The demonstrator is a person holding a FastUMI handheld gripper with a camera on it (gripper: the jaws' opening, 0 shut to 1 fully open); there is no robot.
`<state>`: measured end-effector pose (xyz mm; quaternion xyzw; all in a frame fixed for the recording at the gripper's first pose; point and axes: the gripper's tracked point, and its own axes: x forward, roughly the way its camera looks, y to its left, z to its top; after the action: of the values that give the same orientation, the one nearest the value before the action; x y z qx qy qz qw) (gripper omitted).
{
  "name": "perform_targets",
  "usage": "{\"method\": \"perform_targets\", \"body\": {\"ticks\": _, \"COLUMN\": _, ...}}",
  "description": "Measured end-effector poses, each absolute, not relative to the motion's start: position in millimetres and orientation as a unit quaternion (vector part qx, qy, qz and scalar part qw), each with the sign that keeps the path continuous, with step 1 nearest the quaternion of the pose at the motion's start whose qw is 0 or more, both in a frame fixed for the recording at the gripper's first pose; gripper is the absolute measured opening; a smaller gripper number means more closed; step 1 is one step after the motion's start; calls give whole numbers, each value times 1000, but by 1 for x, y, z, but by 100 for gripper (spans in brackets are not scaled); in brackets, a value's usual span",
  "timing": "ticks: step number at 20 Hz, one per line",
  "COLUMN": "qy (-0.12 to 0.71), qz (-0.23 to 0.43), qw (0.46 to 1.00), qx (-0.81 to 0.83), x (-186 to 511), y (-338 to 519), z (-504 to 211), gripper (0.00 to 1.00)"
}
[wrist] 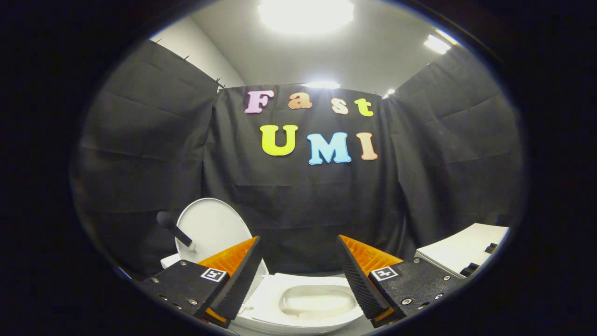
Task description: Open the toilet lid.
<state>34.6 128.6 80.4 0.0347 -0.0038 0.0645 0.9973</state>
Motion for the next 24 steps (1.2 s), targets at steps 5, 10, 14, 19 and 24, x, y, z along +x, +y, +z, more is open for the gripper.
{"method": "perform_targets", "body": {"ticks": 5, "qy": -10, "qz": 40, "qw": 998, "qx": 38, "x": 22, "y": 103, "z": 56, "gripper": 96}}
{"method": "perform_targets", "body": {"ticks": 10, "qy": 3, "qz": 27, "qw": 999, "qx": 23, "x": 10, "y": 88, "z": 29, "gripper": 96}}
{"method": "perform_targets", "body": {"ticks": 14, "qy": 3, "qz": 27, "qw": 999, "qx": 19, "x": 3, "y": 86, "z": 14, "gripper": 96}}
{"method": "perform_targets", "body": {"ticks": 19, "qy": 14, "qz": 17, "qw": 1000, "qx": 18, "x": 1, "y": 80, "z": -1, "gripper": 96}}
{"method": "perform_targets", "body": {"ticks": 24, "qy": 26, "qz": 17, "qw": 999, "qx": 17, "x": 0, "y": 79, "z": -7, "gripper": 96}}
